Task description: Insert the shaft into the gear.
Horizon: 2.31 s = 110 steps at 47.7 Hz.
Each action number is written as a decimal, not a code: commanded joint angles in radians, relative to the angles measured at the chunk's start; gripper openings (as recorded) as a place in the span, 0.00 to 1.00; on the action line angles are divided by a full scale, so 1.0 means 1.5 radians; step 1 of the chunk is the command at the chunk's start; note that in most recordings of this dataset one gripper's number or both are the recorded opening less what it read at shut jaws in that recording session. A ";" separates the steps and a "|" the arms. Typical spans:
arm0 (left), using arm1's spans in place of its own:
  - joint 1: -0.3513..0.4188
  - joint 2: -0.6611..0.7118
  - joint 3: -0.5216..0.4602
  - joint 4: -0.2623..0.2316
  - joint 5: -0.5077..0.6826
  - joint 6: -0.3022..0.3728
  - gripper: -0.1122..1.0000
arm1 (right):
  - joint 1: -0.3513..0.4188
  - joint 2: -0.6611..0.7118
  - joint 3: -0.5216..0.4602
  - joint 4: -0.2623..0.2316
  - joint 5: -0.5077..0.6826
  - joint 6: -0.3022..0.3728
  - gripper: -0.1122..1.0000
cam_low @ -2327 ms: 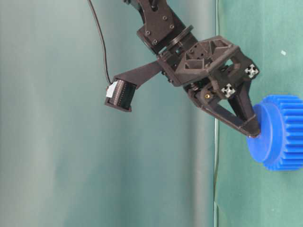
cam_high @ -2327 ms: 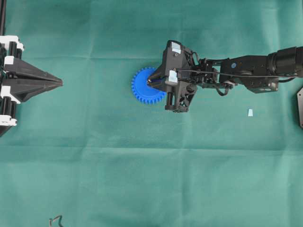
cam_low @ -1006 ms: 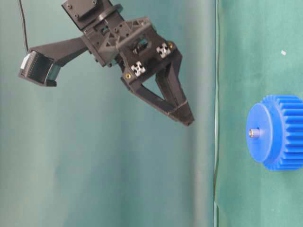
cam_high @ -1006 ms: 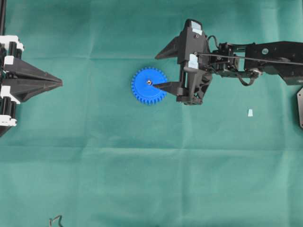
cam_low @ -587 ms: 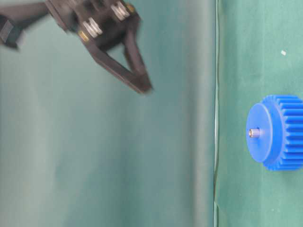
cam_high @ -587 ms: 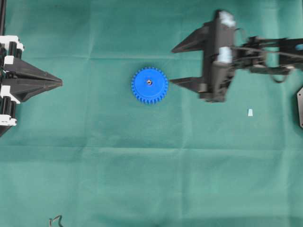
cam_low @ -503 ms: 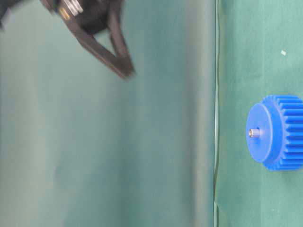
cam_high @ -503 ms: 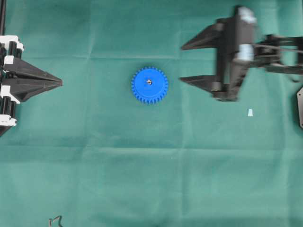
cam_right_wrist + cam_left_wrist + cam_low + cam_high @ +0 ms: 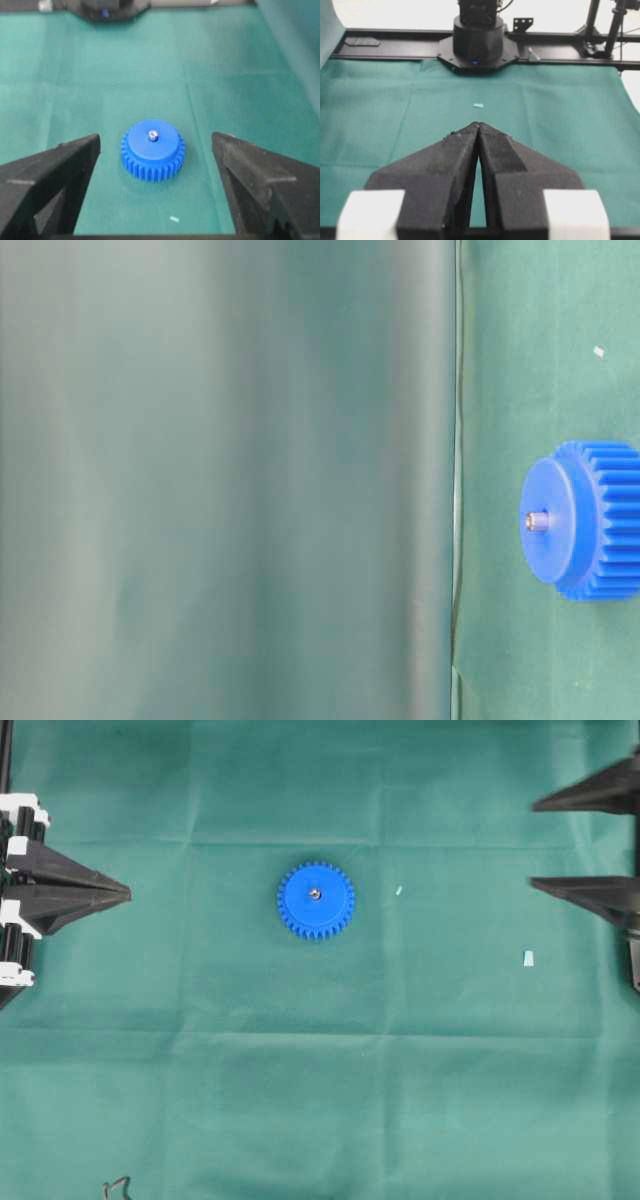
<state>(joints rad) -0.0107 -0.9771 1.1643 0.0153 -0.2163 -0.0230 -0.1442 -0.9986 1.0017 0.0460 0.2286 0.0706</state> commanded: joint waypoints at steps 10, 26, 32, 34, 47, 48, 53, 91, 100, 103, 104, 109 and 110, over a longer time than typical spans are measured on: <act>-0.001 0.002 -0.019 0.002 -0.007 -0.001 0.10 | -0.003 -0.086 0.024 -0.004 0.059 0.001 0.96; -0.001 0.002 -0.019 0.002 -0.004 0.000 0.10 | -0.004 -0.082 0.028 -0.005 0.071 0.001 0.96; -0.001 0.002 -0.019 0.002 -0.002 0.000 0.10 | -0.004 -0.082 0.027 -0.005 0.071 0.001 0.95; -0.001 0.003 -0.019 0.002 -0.001 0.000 0.10 | -0.004 -0.082 0.027 -0.006 0.071 0.001 0.96; -0.001 0.003 -0.019 0.002 0.000 0.000 0.10 | -0.004 -0.082 0.027 -0.006 0.069 0.001 0.96; -0.001 0.003 -0.019 0.002 0.000 0.000 0.10 | -0.004 -0.082 0.027 -0.006 0.069 0.001 0.96; -0.001 0.003 -0.019 0.002 0.000 0.000 0.10 | -0.004 -0.082 0.027 -0.006 0.069 0.001 0.96; -0.001 0.002 -0.019 0.002 0.006 0.000 0.10 | -0.004 -0.074 0.031 -0.007 0.069 0.000 0.95; -0.002 0.003 -0.019 0.002 0.007 0.000 0.10 | -0.004 -0.074 0.031 -0.006 0.067 0.001 0.95; -0.001 0.002 -0.019 0.002 0.006 0.000 0.10 | -0.004 -0.074 0.031 -0.006 0.069 0.000 0.95; -0.001 0.002 -0.019 0.002 0.006 0.000 0.10 | -0.004 -0.074 0.032 -0.007 0.069 0.000 0.95; -0.001 0.002 -0.019 0.002 0.006 0.000 0.10 | -0.004 -0.073 0.032 -0.006 0.069 0.000 0.95; -0.001 0.002 -0.019 0.002 0.007 0.000 0.10 | -0.004 -0.074 0.032 -0.007 0.069 0.000 0.96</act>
<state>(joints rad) -0.0107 -0.9771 1.1643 0.0169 -0.2025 -0.0230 -0.1488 -1.1198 1.0600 0.0383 0.3375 0.0706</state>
